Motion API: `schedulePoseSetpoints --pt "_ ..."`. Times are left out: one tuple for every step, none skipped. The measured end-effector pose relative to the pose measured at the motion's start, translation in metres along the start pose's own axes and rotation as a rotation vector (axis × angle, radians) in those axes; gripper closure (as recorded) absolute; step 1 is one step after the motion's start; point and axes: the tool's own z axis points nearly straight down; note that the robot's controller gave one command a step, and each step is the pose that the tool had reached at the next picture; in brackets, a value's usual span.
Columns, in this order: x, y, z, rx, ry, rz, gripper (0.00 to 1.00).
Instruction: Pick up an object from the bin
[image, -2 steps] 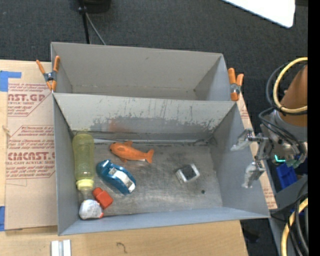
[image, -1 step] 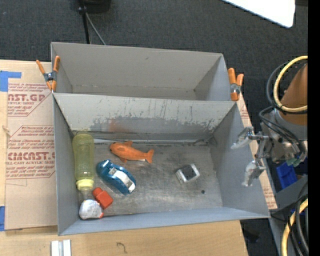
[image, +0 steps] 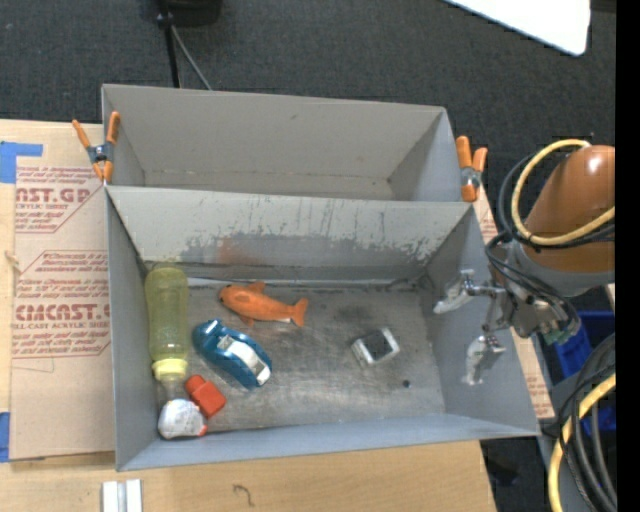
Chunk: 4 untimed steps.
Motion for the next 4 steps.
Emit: schedulePoseSetpoints --pt "-0.012 0.028 0.026 -0.003 0.003 -0.31 0.0" --pt "-0.04 0.018 0.065 -0.002 0.001 -0.356 0.0" --pt "-0.039 0.032 0.1 0.002 -0.006 -0.484 0.0" --pt "-0.056 0.048 0.111 0.006 -0.034 -0.461 1.0"
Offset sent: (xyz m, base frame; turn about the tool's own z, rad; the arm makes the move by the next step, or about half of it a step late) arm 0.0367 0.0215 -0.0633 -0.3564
